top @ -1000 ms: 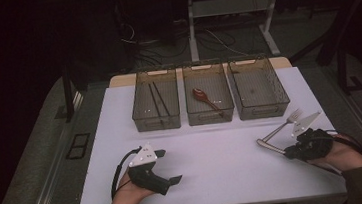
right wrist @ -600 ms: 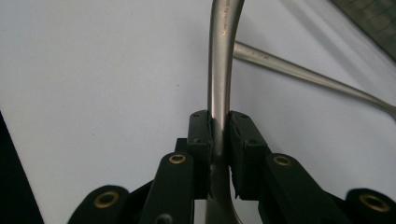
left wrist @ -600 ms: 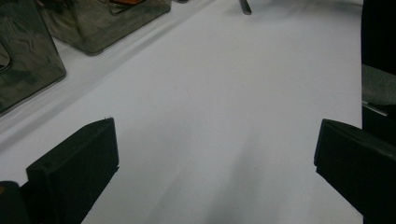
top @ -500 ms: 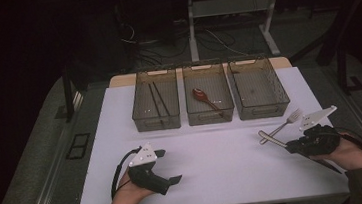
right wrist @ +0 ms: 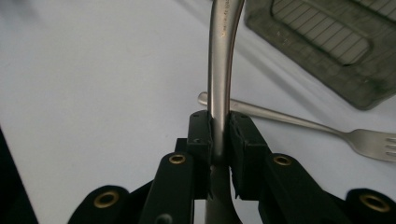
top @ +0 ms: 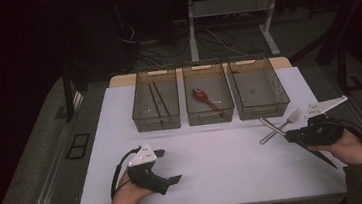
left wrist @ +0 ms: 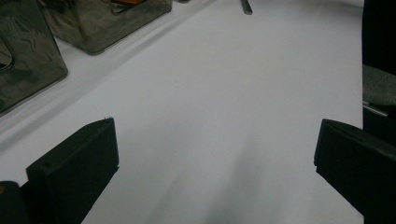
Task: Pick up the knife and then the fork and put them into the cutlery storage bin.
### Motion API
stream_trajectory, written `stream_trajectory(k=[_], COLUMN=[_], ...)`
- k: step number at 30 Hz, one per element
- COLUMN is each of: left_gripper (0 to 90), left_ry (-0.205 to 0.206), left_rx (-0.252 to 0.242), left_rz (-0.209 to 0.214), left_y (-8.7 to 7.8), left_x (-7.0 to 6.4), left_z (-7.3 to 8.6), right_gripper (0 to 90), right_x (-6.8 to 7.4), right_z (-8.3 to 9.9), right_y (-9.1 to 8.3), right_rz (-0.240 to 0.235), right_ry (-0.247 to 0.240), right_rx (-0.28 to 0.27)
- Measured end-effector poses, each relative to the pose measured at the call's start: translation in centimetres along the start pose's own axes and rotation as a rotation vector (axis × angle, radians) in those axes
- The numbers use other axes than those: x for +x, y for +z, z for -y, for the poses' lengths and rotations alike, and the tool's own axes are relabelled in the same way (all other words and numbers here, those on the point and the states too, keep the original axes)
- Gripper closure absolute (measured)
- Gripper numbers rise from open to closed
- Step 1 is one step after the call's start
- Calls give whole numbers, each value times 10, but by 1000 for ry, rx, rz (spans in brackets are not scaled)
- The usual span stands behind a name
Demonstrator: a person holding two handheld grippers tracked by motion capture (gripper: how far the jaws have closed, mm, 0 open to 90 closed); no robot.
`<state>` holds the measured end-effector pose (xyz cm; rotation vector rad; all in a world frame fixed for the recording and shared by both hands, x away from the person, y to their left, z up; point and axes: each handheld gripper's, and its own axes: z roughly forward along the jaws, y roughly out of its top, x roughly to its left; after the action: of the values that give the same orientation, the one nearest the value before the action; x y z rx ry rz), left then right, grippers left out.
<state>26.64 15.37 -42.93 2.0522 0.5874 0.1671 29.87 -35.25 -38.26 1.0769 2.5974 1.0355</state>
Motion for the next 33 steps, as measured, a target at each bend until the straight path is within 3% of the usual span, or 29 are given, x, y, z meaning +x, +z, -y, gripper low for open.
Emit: stream_trajectory(k=[16, 21, 33], left_gripper=[0, 0, 0], left_ry=[2, 15, -5], left_rx=[-4, 0, -28], left_rz=[-3, 5, -3], left_y=[1, 3, -2], left_x=[0, 3, 7], left_z=[0, 1, 4], right_gripper=[794, 795, 795], right_x=[-9, -15, -36], right_z=[-31, -38, -60], right_y=[-1, 1, -1], right_rz=[47, 63, 93], right_ry=[83, 101, 155], right_rx=[-119, -136, -190])
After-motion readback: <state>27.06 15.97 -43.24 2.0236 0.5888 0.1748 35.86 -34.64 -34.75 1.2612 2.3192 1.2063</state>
